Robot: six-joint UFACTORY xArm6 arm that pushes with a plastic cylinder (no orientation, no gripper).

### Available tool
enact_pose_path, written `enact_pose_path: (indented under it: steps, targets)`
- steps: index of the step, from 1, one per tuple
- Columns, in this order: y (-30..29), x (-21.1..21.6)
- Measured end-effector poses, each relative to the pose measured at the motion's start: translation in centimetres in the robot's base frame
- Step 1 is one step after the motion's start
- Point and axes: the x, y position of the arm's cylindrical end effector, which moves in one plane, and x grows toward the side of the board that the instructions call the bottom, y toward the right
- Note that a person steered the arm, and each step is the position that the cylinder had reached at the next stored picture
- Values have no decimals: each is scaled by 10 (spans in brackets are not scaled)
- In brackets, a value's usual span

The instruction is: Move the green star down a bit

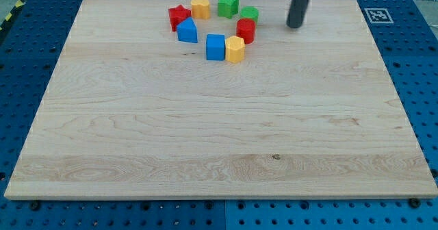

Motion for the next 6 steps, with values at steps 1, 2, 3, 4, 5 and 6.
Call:
enact_pose_path:
  steps: [1,2,3,4,5,6]
  targets:
    - [0,-1]
    - [-19,-23]
    - [-58,-44]
    - [-86,-73]
    - [-113,-82]
    - [-151,-80]
